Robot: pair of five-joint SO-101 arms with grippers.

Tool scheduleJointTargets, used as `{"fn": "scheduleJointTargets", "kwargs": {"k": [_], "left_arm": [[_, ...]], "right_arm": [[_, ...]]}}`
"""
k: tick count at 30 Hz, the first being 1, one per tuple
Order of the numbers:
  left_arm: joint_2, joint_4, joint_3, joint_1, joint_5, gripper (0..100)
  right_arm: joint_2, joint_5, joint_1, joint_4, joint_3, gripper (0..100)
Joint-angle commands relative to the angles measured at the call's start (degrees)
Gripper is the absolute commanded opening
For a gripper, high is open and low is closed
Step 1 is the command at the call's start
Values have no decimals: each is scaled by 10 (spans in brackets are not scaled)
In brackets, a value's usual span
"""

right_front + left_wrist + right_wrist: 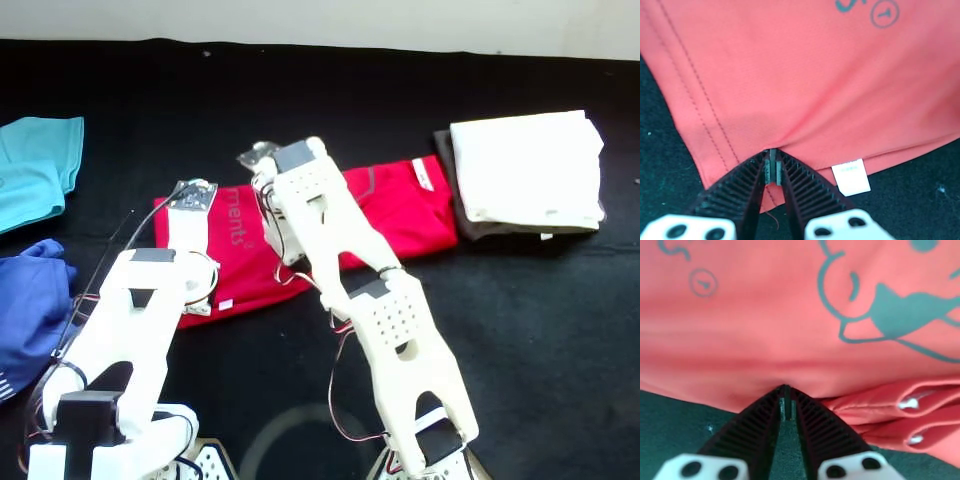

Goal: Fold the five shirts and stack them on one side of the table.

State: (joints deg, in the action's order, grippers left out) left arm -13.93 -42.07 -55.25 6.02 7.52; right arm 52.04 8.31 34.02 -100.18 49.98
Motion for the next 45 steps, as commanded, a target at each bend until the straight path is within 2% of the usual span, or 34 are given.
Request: {"fn": "scheduleJointTargets", "kwargs": {"k": [1, 4, 7, 11, 13, 16, 18, 23, 28, 33, 37, 45], "left_arm": [[0, 10, 2, -2, -1, 9], [-5, 3, 15, -3, -2, 9], [-37, -53, 50, -4, -4, 9], [-93, -102, 94, -2, -51, 10], [-95, -103, 100, 14, -86, 15], [-61, -103, 118, 61, -147, 86], [-16, -106, 150, 89, -165, 120], [102, -156, 247, 112, -165, 122], [165, -168, 313, 110, -167, 122], [173, -184, 348, 123, -159, 125], [179, -205, 364, 128, -116, 127], [181, -204, 370, 146, -115, 175]], "right_arm": [[-36, -6, -17, -9, 94, 5], [-75, -6, -44, -9, 150, 5], [-112, -4, -88, -9, 170, 5], [-152, -4, -156, -10, 164, 10], [-181, -3, -181, -10, 138, 41], [-246, 0, -198, -10, 56, 142], [-296, 20, -199, -9, -12, 162], [-397, 38, -198, -7, -139, 104], [-442, 39, -199, -7, -200, 101], [-448, 39, -200, -7, -207, 101], [-448, 39, -200, -7, -207, 101], [-449, 39, -200, -7, -207, 99]]}}
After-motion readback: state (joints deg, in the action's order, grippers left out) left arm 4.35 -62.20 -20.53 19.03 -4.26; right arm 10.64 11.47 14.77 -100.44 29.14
